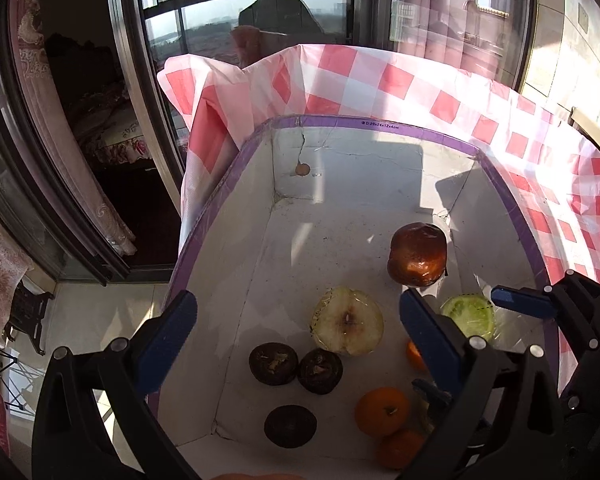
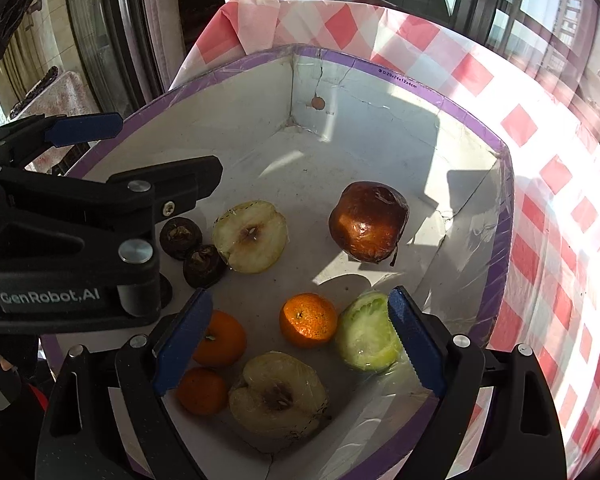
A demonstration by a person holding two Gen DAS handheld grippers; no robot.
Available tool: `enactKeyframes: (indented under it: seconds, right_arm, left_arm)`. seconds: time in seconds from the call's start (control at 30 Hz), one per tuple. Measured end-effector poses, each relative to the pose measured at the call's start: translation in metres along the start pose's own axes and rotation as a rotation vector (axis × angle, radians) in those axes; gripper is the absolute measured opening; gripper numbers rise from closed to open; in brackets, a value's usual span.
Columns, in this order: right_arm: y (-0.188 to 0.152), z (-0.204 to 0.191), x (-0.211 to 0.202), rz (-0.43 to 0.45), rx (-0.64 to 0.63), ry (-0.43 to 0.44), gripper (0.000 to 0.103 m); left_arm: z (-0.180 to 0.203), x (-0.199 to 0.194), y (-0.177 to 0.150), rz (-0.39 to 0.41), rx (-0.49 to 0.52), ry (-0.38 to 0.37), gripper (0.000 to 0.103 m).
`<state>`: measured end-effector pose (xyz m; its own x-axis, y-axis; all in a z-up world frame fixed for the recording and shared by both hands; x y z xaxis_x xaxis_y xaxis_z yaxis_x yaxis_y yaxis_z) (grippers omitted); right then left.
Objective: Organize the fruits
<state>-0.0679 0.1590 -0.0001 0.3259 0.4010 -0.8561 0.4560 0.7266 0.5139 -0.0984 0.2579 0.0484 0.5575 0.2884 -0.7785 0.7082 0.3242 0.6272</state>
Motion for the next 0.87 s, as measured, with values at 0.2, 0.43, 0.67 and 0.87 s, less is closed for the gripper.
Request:
enactKeyframes:
  seconds: [0.2,0.43,0.67,0.87]
  right_arm:
    - [-0.002,0.0,0.002,-0.01,-0.019,-0.023,0.086]
    - [-0.002,0.0,0.005,-0.026,-0.029,-0.044,0.086]
    - [-0.002,0.0,0.005,-0.024,-0.023,-0.04,0.086]
    - [-0.001,0.007,-0.026,0.081,0.038,0.023,0.086]
  left_arm:
    - [0.0,0.011,-0.007,-0.077,0.009,0.008,0.101]
    - [0.002,0.022,-0.015,-0.151,0.033,-0.003,0.101]
    - [-0.008,0.025,-0.016,-0.177,0.012,0.08,0.096]
    - [0.002,-0.001,-0.012,-0.186,-0.009,0.186,0.096]
Point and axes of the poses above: each gripper's, at about its wrist camera, not at the fingertips, and x roughly the way its jaws point, z to its right, y to its top, the point moved 9 cm from there along x, roughly the way its jaws point, and after that the axes turned 2 degrees about -z, right-handed, at the moved point
